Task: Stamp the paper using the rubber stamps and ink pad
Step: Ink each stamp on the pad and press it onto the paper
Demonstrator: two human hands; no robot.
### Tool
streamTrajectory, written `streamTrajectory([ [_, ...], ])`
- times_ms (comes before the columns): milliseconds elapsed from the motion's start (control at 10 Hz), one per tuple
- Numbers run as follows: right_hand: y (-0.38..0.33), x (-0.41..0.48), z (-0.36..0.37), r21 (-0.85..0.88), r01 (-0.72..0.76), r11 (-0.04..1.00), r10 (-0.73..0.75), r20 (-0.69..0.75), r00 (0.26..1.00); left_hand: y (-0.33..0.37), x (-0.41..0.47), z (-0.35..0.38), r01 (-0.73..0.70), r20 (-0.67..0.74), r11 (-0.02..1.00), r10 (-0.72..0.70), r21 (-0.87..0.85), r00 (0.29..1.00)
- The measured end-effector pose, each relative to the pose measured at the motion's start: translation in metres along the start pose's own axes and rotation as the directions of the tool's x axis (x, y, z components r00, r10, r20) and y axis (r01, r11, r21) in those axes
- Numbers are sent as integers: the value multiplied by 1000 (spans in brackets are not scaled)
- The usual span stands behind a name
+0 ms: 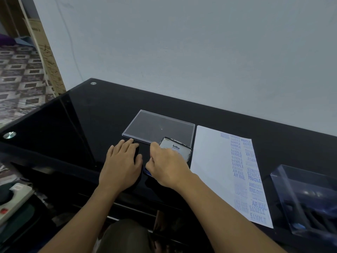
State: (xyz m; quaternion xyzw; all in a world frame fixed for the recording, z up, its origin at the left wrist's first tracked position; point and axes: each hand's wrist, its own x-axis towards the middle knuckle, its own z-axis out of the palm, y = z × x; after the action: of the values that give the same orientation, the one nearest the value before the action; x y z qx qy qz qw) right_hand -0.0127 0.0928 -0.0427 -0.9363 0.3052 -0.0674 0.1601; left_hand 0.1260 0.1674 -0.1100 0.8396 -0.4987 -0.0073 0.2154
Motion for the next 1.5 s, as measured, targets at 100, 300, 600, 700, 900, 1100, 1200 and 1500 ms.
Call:
streamTrajectory([
  [100,0,-1,0,20,-15,1000,14,5,1000,0,0,0,-1,3,1000,1,8,1000],
  [300,-2,0,-1,38,-44,998,44,18,999,2,-1,-1,3,2,1000,-3,1,1000],
  [600,-3,-1,2,54,-68,996,69,-6,998,2,0,0,-1,4,1000,1,19,1000],
  [700,-3,-2,3,66,-80,995,81,-13,997,2,0,0,3,8,1000,-3,22,1000],
  [900,-4,-1,3,43,-81,996,82,-12,997,4,-1,-2,4,2,1000,-4,-1,1000],
  [1100,-2,1,2,48,-84,995,83,15,996,4,-2,-2,0,1,1000,0,-10,1000],
  [1200,0,1,0,31,-60,998,59,20,998,3,-2,-2,-4,4,1000,4,-5,1000],
  [1500,3,2,-2,16,-35,999,34,52,998,1,-2,-1,-14,2,1000,14,-5,1000],
])
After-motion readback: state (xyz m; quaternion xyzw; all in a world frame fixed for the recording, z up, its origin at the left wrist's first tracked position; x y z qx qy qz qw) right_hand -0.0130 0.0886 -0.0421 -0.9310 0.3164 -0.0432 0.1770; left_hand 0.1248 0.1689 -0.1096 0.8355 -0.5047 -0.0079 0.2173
